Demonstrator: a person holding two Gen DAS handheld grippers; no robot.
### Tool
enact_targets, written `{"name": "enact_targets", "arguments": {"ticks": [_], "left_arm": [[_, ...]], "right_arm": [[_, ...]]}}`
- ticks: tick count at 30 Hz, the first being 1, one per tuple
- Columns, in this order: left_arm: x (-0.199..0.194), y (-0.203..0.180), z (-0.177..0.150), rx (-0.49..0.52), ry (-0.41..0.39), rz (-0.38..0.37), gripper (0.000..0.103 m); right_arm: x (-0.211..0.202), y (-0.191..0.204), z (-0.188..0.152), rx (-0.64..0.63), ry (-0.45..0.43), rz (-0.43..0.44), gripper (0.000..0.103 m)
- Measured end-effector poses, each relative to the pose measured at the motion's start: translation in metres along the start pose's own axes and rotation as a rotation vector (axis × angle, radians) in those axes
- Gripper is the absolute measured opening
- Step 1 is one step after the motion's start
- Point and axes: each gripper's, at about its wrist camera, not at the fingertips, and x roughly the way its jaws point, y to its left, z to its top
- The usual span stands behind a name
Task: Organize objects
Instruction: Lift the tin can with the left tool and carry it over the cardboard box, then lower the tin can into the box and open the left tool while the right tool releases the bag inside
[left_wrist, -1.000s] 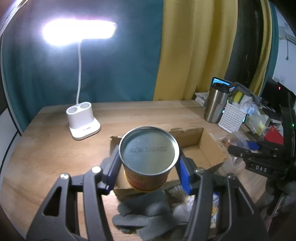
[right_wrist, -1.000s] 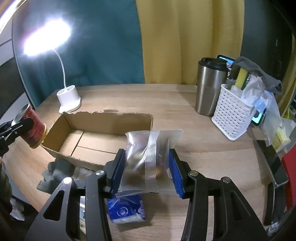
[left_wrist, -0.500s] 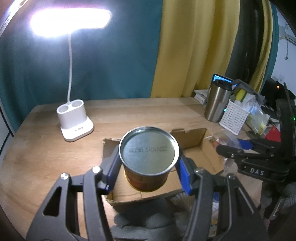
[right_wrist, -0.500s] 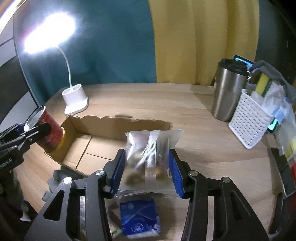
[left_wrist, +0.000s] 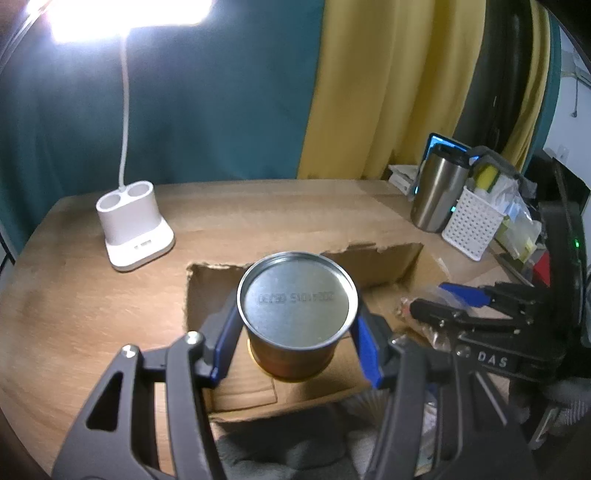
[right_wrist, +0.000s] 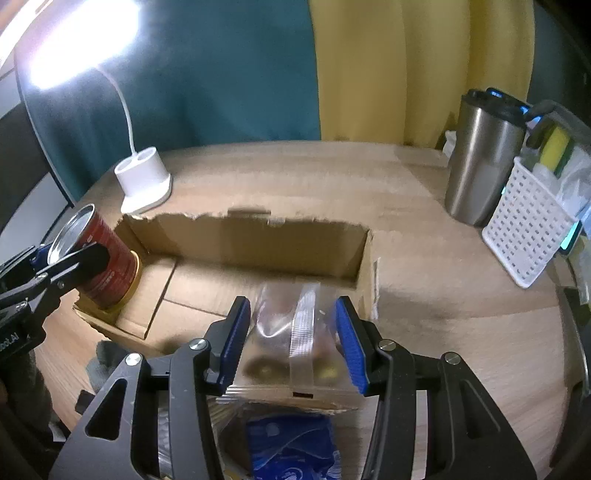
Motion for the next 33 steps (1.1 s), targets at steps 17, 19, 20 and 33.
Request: {"name": "enact_targets", "arguments": {"ticks": [17,19,20,33], "left_arm": [[0.023,-0.032,-0.002,0.023,0.055,-0.036,0.056],[0.026,-0.037,-0.002,0.026,0.062,-0.04,0.056],[0.028,-0.038,-0.002,0.026,0.066,-0.043,0.056],[0.057,-0.066,-0.008,0.029,0.138,-0.097,0.056]], "right_arm": [[-0.014,-0.022,-0.004,-0.014,-0.047,-0.005,0.075],[-0.011,-0.032,-0.007,0.01,-0.038,-0.01,0.075],[-0.01,-0.036,-0.009,0.019,-0.036,-0.006,0.075],[0.0,-0.055,-0.021,0.038,-0.005,0.013,0.075]]}}
